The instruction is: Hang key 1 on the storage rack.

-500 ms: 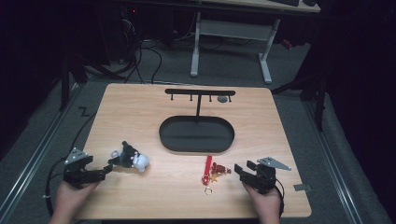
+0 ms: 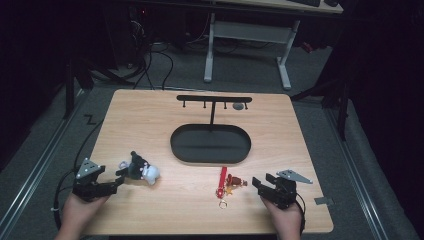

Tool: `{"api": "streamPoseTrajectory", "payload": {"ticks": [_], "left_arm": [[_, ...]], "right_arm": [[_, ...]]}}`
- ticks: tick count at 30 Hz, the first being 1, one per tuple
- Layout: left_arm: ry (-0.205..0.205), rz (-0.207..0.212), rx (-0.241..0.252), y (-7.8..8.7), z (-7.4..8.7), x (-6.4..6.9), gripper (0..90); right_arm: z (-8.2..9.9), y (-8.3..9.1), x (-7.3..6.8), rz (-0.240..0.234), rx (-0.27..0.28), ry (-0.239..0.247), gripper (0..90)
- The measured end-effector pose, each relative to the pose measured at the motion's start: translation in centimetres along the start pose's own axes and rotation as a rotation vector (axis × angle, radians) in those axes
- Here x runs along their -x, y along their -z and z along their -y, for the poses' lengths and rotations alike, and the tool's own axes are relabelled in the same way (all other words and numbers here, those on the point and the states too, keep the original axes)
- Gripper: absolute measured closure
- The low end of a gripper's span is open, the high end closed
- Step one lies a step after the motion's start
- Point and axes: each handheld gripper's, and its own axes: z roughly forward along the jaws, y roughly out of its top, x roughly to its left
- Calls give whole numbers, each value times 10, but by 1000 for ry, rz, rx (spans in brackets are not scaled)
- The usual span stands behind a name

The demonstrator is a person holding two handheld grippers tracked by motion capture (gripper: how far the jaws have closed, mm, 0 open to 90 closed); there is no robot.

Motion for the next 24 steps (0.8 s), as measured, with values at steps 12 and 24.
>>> {"api": "streamPoseTrajectory", "payload": {"ticks": [12,24], "left_arm": [[-24,-2,-9,-2,3,4,164],[-55,7,-1,-4,6,10,203]], "right_arm": [[1,-6,-2,-2,-31,38,382],[-2,-8,-4,-12,-40,58,387]]}}
